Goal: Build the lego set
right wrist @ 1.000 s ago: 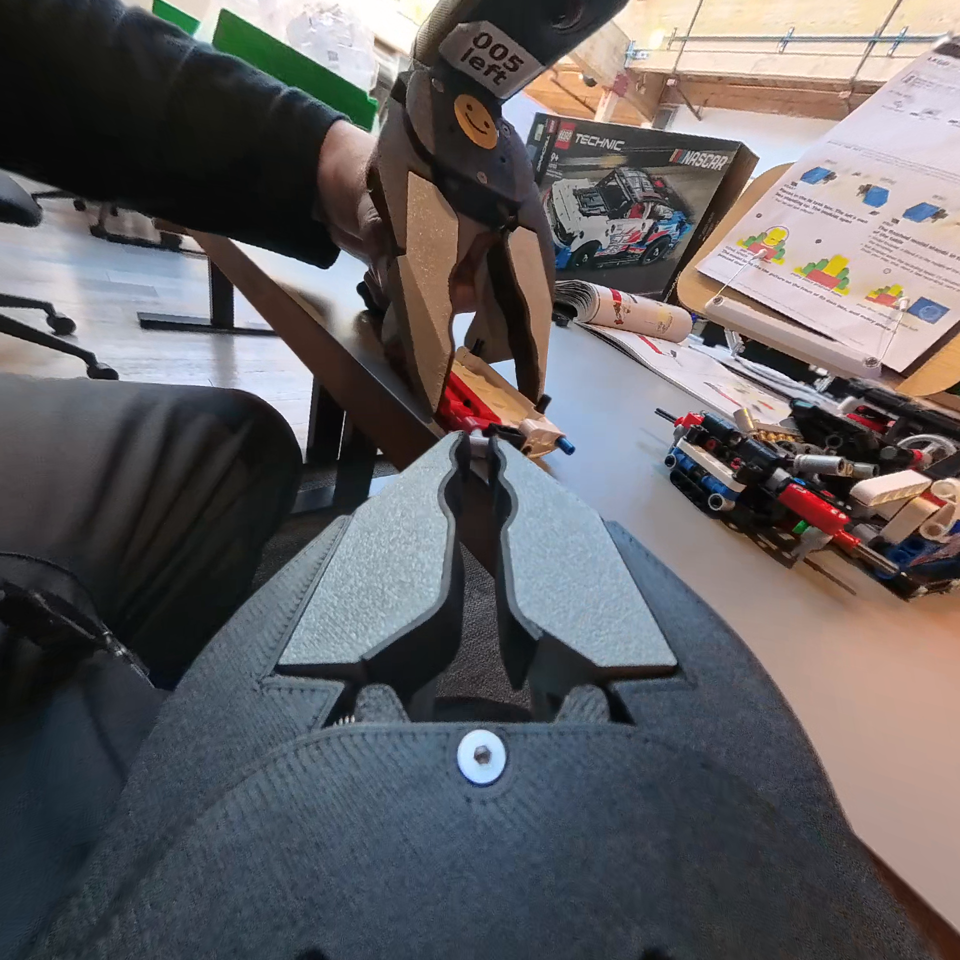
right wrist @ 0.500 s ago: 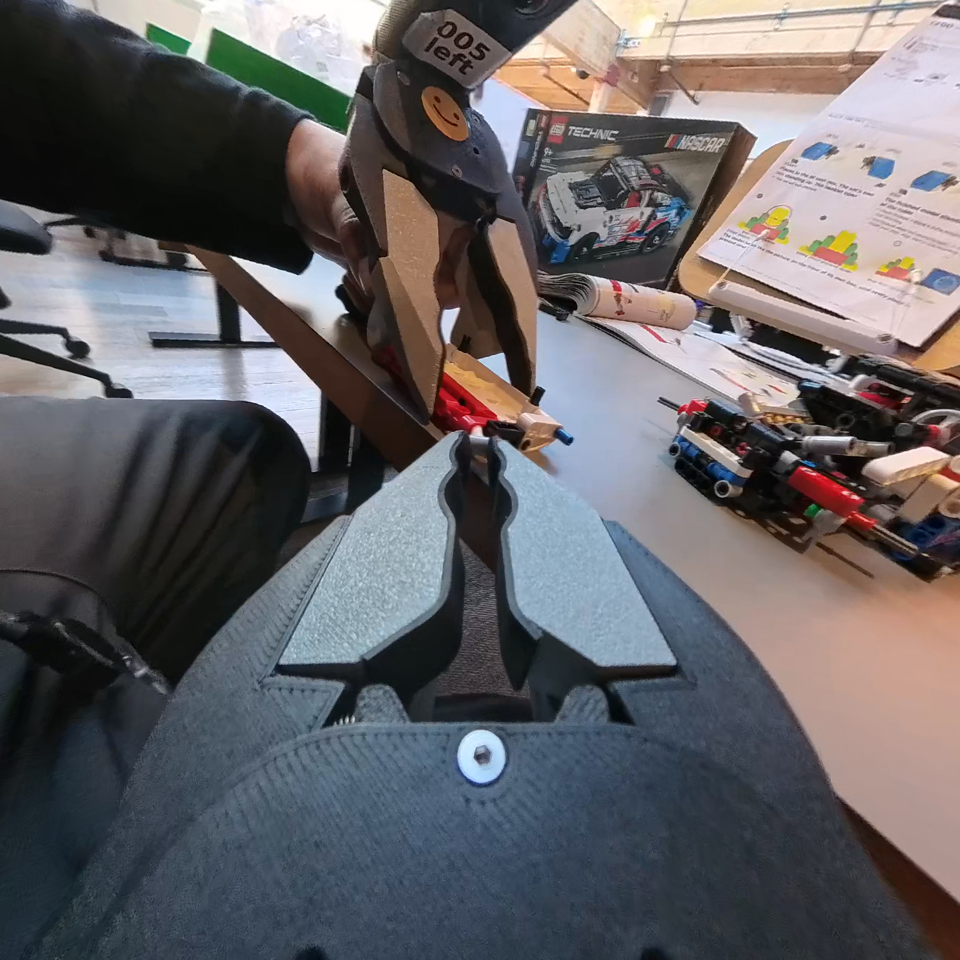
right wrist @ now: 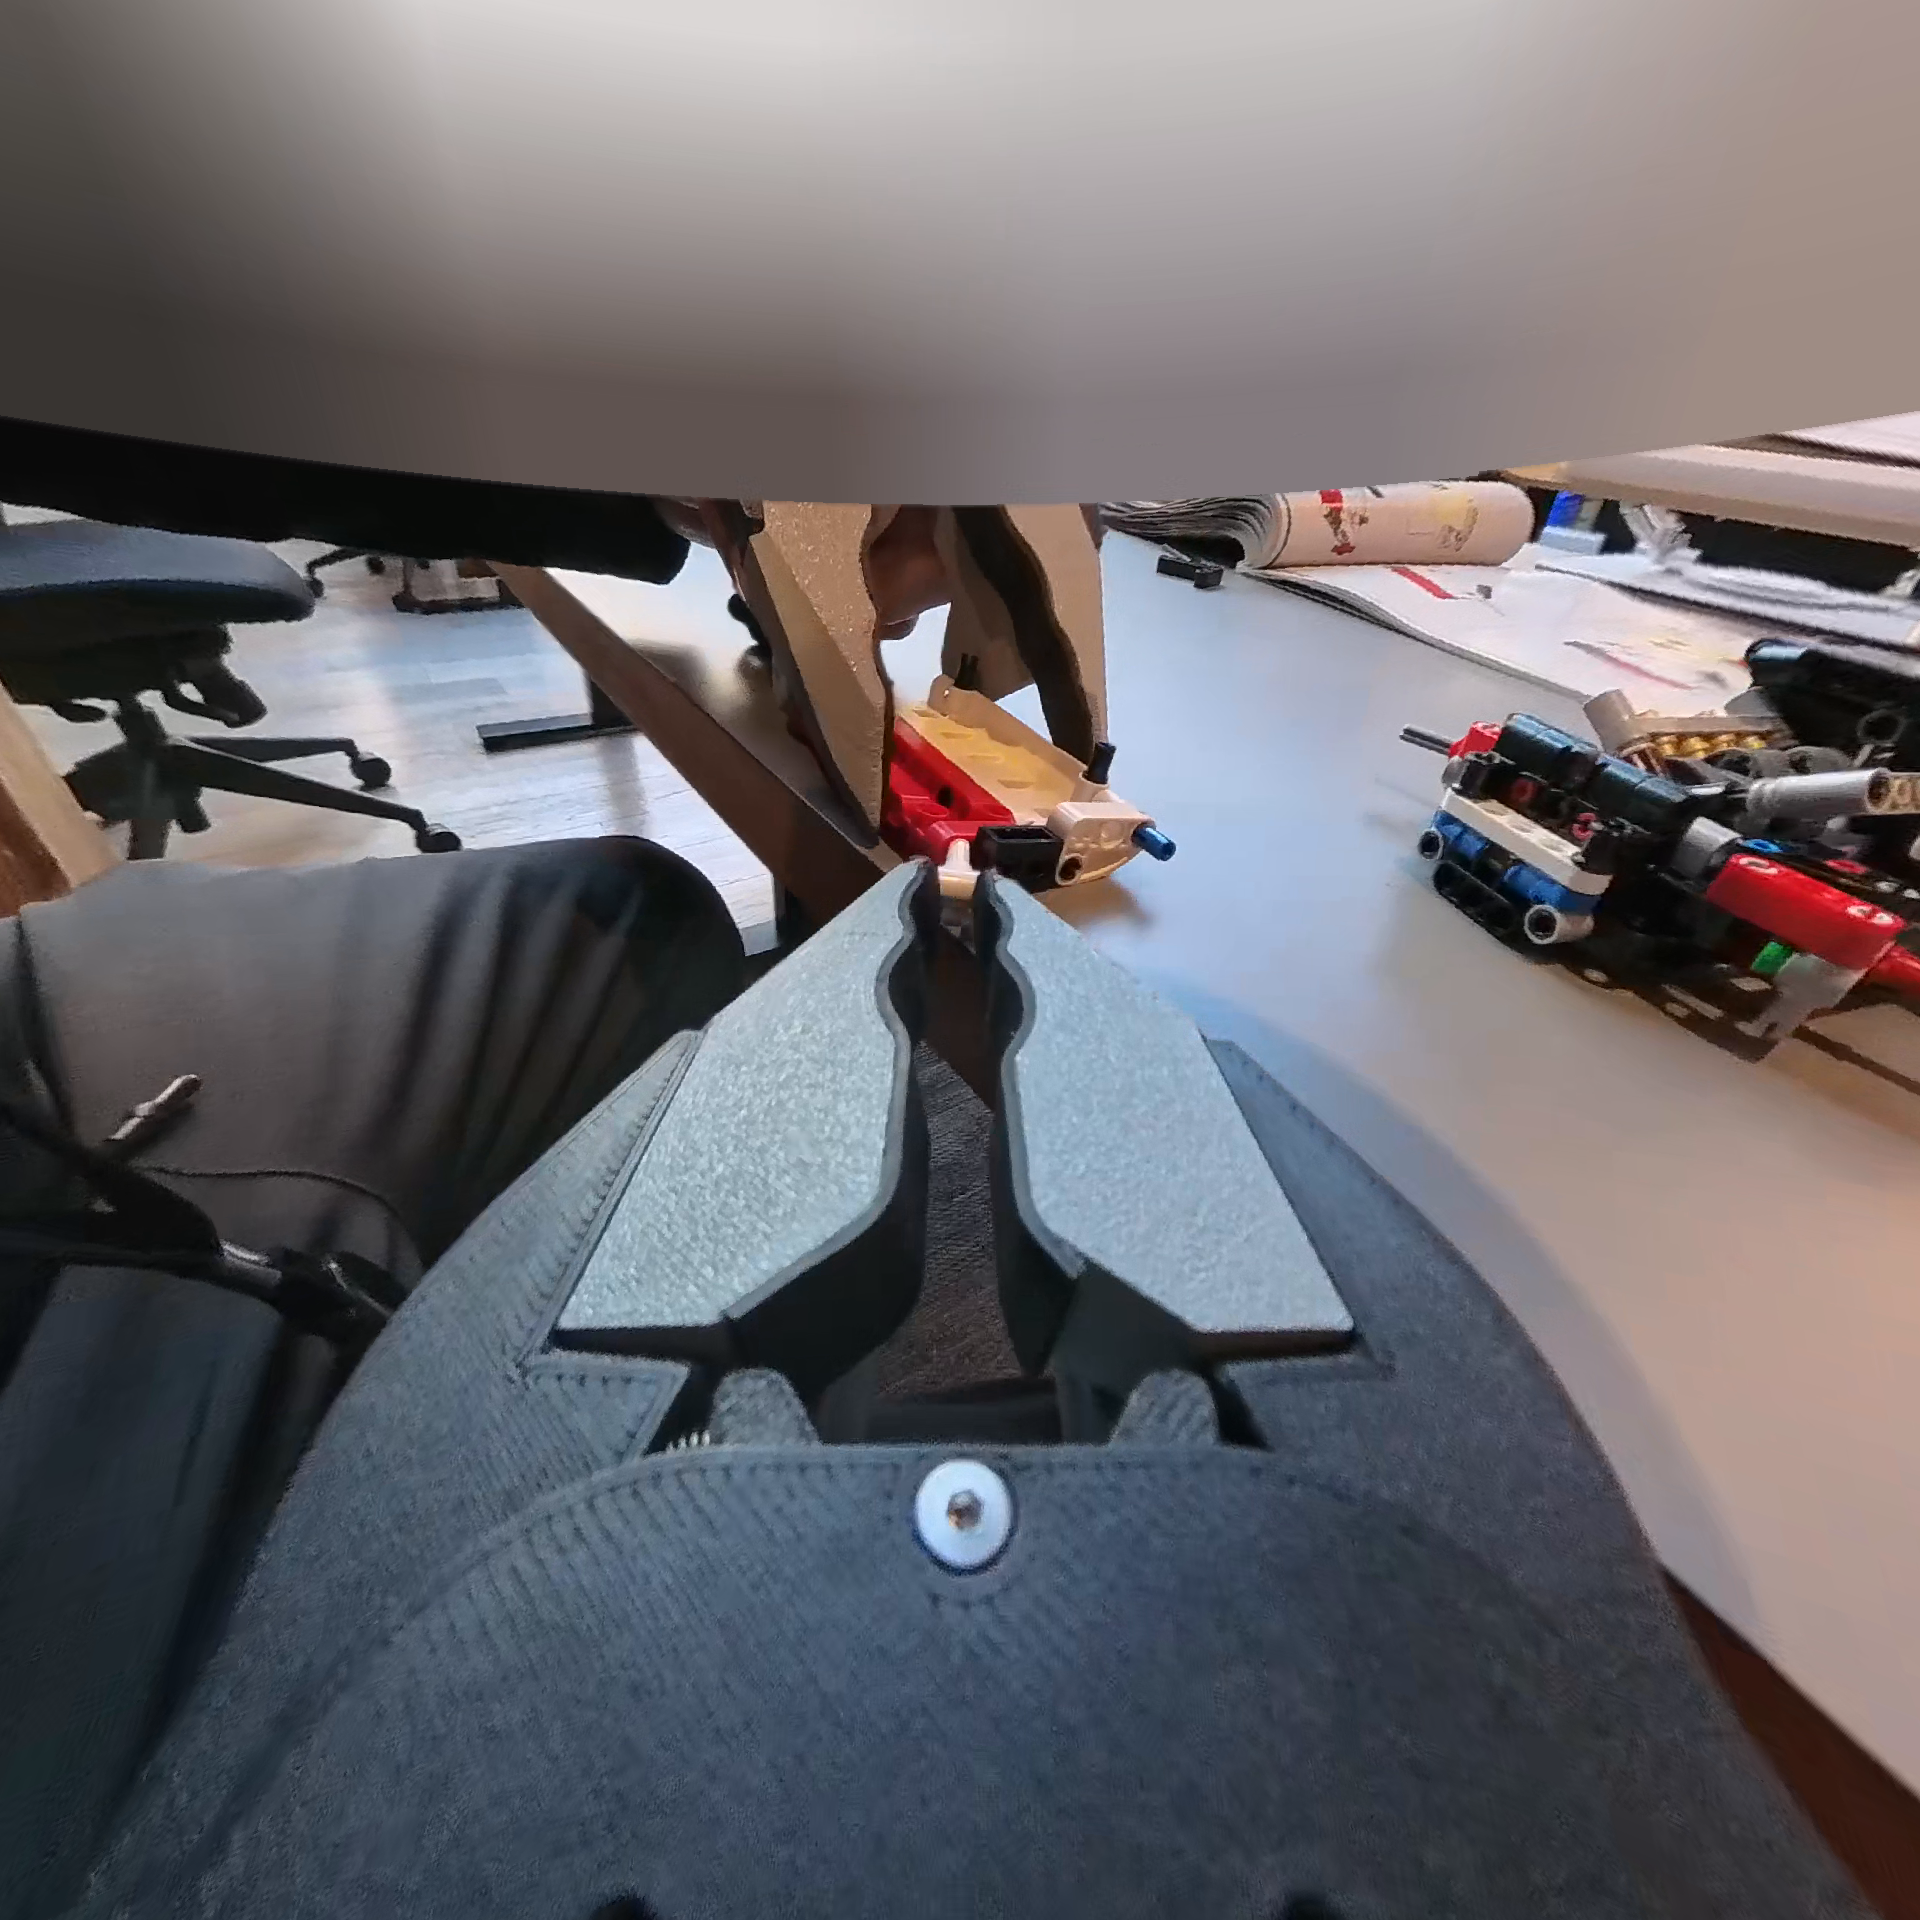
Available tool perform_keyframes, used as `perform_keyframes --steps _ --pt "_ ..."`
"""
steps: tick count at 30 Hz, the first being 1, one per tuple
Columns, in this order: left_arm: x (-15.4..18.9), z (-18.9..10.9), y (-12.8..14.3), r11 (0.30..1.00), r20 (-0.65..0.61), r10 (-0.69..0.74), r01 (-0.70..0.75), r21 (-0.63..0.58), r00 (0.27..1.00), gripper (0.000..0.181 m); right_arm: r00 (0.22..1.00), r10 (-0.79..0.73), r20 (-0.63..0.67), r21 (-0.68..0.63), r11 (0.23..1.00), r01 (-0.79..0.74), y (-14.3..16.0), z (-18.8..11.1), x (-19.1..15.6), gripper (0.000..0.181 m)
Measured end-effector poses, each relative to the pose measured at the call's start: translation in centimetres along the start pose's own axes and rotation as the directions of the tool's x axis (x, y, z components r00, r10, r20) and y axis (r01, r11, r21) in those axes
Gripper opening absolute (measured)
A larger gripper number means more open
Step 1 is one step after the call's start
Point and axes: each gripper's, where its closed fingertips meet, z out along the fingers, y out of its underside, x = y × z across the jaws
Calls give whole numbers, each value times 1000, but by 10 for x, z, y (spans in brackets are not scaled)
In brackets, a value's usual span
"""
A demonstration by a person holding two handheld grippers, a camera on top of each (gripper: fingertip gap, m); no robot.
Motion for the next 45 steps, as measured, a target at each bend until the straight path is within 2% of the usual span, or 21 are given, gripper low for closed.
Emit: perform_keyframes --steps 4,10,15,18,22,27,45 --pt "0 0 0 1000 -2 1 -1 -1 1000 50 1000 18 22 -38 999 -17 0 0 -1 2" --pt "0 0 0 1000 -1 15 -15 -7 1000 50 990 -143 3 -122 982 143 1 0 0 2" --pt "0 0 1 999 -7 39 -39 -26 999 50 980 -197 38 -170 965 201 -1 0 0 2" --pt "0 0 1 999 -11 43 -43 -25 999 51 981 -183 72 -176 965 193 -1 1 0 3" --pt "0 0 0 999 -17 43 -44 -22 999 50 988 -81 132 -163 981 102 -1 1 0 4" --pt "0 0 0 999 -17 42 -42 -13 999 50 989 -59 133 -178 981 82 -1 1 0 4" --pt "1 0 1 996 -57 89 -89 -12 994 50 985 -100 140 -172 977 124 0 3 -3 3"
